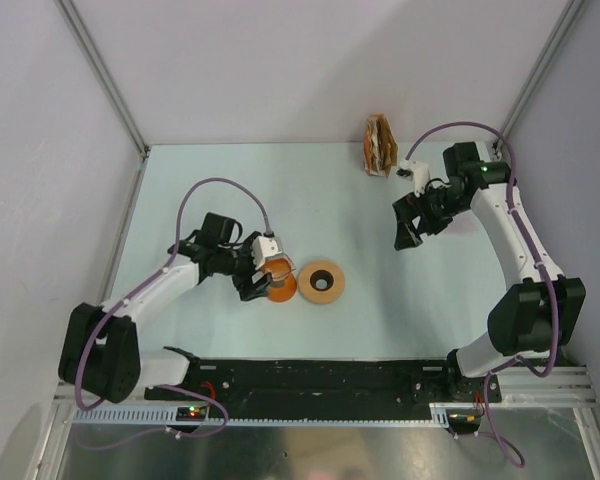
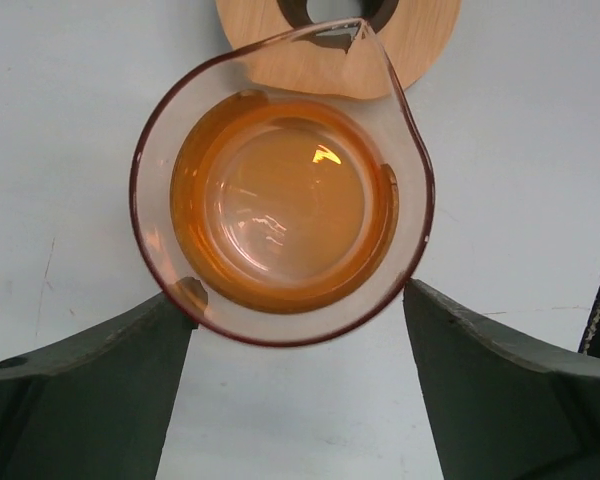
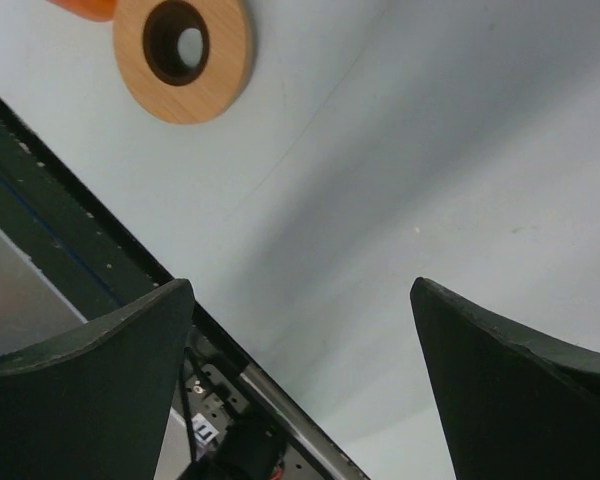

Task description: Place the coffee filter in the dripper

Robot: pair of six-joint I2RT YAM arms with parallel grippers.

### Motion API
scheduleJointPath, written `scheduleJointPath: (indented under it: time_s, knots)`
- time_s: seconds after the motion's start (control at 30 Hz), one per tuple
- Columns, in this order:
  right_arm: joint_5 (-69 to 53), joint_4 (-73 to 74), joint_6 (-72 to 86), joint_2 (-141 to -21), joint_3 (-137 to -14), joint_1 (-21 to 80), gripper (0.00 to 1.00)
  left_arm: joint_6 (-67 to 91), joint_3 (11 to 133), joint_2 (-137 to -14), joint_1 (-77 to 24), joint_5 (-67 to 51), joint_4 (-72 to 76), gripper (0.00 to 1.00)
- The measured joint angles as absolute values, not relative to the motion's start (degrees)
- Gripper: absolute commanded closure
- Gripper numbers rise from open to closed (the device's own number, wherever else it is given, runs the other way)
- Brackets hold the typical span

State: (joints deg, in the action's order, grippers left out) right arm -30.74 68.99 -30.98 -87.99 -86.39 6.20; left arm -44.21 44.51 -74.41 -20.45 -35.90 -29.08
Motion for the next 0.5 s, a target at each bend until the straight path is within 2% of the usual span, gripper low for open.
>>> scheduleJointPath:
  time_s: [0.1, 0.3, 0.5]
  knots:
    - [-33.7, 68.3, -28.7, -88.7, -86.0, 6.3, 0.08, -42.9, 43.5, -71.0, -19.6, -34.8, -29.4, 0.01]
    - [-42.2, 64.4, -21.9, -95.2, -85.1, 7.0, 0.14, -41.7, 44.2, -61.1, -9.9, -34.5, -34.0, 0.0]
    - [-48.8, 56.9, -12.8, -104.0, -81.4, 9.8, 0.19, -37.9, 50.0, -53.9, -3.1, -32.8, -39.2, 0.0]
